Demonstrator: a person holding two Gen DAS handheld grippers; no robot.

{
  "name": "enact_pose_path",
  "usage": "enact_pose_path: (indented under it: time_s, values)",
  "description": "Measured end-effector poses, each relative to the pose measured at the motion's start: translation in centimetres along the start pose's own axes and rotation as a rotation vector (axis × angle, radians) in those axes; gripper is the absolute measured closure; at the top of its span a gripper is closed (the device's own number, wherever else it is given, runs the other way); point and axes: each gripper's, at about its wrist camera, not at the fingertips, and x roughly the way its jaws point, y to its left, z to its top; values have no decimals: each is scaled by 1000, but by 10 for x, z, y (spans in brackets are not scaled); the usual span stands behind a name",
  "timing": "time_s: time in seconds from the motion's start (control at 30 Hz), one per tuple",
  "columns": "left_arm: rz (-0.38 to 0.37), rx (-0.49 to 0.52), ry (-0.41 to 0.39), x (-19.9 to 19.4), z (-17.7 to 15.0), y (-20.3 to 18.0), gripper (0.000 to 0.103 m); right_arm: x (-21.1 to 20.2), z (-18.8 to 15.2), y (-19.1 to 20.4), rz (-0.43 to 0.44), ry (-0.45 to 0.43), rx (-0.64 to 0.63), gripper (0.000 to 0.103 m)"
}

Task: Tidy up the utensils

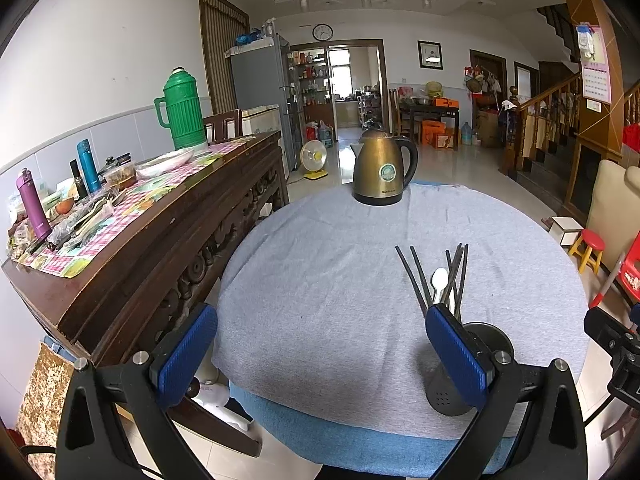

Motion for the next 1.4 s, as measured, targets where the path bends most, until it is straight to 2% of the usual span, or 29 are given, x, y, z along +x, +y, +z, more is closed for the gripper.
enact_pose_path:
  time_s: [0.7,0.97,1.13,1.23,1.3,1.37,1.4]
  values:
    - [-3,2,25,14,6,2,0,14,12,7,9,16,2,0]
    - [-22,19,55,31,10,-2,0,31,16,2,40,48,21,0]
    - [-148,10,177,75,25,4,0,67,40,-25,148,129,96,5]
    - [-223,-25,281,120,39,7,0,98,60,-46,197,170,168,10]
    - [-243,-31,324,148,48,5,0,131,77,-61,224,216,217,14]
    - [-256,-27,350,176,58,-1,0,168,89,-68,255,280,236,25]
    - [-263,-23,369,193,63,-5,1,187,94,-70,266,309,248,33]
